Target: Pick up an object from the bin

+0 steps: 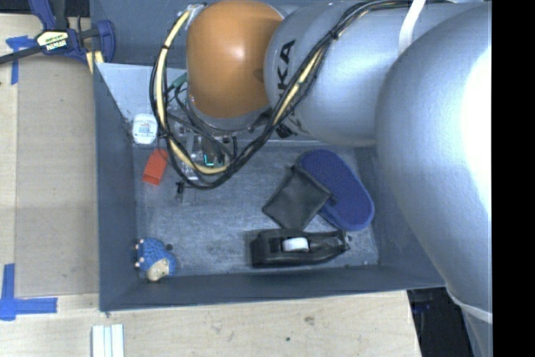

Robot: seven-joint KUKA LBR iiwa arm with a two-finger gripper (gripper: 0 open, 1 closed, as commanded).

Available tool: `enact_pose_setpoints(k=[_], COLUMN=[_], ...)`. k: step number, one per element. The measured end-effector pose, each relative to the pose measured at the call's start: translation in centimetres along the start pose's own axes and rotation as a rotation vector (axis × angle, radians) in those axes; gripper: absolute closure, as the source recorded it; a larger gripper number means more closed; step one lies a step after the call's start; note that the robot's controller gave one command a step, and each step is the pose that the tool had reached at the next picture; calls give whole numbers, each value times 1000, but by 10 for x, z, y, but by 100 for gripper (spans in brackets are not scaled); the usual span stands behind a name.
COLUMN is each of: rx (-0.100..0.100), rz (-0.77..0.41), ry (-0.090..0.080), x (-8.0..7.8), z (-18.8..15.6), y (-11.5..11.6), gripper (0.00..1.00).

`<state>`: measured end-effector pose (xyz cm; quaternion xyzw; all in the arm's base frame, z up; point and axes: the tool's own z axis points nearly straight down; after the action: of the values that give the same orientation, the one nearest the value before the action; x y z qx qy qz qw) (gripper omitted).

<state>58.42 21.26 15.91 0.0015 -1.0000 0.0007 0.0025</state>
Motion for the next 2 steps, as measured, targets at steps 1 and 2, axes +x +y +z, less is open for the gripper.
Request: enact_pose_setpoints(k=[1, 2], rx=[-2, -1], rz=[-311, -609], ry=[-1, -14], x=[-41, -41], z=[91, 57], y=[27, 33], gripper=[0, 0])
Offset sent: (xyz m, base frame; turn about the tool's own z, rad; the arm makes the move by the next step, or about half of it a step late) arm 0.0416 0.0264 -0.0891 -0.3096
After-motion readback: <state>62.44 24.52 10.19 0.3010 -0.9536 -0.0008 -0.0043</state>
